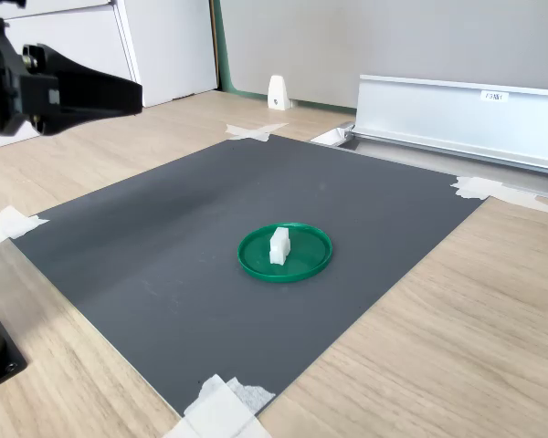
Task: Grasp a white terminal and put it on the green lid.
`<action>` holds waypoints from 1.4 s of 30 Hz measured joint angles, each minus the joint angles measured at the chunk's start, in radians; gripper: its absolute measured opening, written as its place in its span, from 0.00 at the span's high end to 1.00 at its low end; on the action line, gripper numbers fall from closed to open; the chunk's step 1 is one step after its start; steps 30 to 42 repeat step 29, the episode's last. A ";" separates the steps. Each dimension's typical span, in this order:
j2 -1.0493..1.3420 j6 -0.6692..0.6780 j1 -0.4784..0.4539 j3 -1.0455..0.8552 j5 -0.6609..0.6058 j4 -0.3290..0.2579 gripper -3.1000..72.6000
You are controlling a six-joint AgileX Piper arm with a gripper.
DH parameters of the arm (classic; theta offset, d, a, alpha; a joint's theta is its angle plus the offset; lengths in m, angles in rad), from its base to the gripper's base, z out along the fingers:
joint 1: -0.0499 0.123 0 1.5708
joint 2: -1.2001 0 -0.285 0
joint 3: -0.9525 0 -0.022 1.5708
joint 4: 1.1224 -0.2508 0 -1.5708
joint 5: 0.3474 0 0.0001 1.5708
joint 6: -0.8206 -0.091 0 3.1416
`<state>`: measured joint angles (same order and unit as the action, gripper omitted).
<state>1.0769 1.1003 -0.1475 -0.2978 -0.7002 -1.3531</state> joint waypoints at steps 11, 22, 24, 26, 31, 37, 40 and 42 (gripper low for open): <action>0.001 -0.059 0.006 -0.036 0.063 0.006 0.97; 0.001 -0.059 0.006 -0.037 0.121 0.006 0.97; 0.001 -0.059 0.006 -0.037 0.121 0.006 0.97; 0.001 -0.060 0.006 -0.037 0.121 0.006 0.97; 0.001 -0.060 0.006 -0.037 0.121 0.006 0.97; 0.001 -0.060 0.006 -0.037 0.121 0.006 0.97; 0.001 -0.060 0.006 -0.037 0.121 0.006 0.97; 0.001 -0.060 0.006 -0.037 0.121 0.006 0.97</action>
